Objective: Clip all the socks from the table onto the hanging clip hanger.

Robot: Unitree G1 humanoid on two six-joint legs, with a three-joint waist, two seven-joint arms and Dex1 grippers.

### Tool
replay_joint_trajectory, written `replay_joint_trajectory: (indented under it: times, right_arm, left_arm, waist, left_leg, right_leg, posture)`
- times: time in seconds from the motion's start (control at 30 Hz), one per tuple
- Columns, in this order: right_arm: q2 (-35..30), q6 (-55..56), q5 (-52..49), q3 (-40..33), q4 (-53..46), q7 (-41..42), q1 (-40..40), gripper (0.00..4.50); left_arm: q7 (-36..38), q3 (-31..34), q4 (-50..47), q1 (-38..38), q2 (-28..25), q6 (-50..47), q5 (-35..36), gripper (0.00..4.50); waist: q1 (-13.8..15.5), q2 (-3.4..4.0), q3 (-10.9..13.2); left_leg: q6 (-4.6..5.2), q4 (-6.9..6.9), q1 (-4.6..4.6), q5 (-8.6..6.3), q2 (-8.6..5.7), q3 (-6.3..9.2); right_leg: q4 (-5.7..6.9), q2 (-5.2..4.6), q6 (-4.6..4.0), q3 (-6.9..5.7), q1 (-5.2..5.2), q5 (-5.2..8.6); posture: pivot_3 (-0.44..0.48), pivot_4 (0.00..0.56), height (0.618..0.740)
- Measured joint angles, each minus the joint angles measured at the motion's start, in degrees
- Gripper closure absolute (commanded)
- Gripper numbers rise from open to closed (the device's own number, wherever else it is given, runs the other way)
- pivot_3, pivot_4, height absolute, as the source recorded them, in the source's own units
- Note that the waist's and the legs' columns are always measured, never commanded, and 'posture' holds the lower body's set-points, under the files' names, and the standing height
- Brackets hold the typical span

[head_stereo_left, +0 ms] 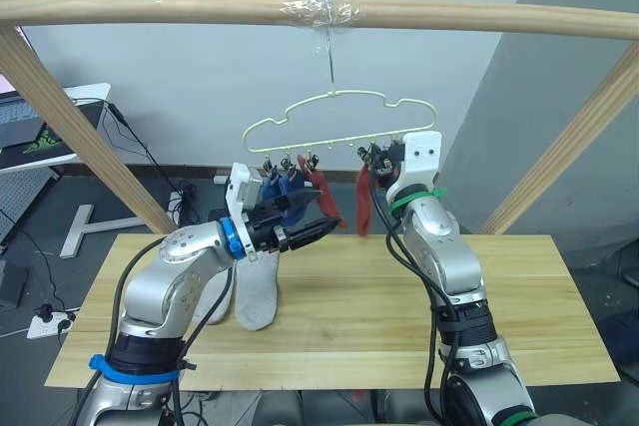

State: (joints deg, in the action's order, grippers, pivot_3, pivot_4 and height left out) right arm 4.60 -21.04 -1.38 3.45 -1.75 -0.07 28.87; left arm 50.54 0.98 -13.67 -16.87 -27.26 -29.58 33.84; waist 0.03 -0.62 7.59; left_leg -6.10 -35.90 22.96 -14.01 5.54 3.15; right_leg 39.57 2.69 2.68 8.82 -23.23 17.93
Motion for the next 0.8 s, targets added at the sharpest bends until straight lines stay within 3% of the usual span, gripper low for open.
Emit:
replay_joint_trajectory:
  times: [0.8]
  right_arm:
    - [0.8,0.5,-0.4,-0.2,1.7,0.0,0.0,2.35]
  left_arm:
    - [-2.4,1.8,0.0,-1.0,2.4,4.0,1.2,0.8]
  waist:
    - [0.0,0.01,0.1]
  left_leg:
    - [0.0,0.01,0.0,0.0,0.0,0.0]
  right_leg:
    - [-0.01,0.0,0.0,0.0,0.0,0.0]
  posture:
    - [0.161,0.139,0.74]
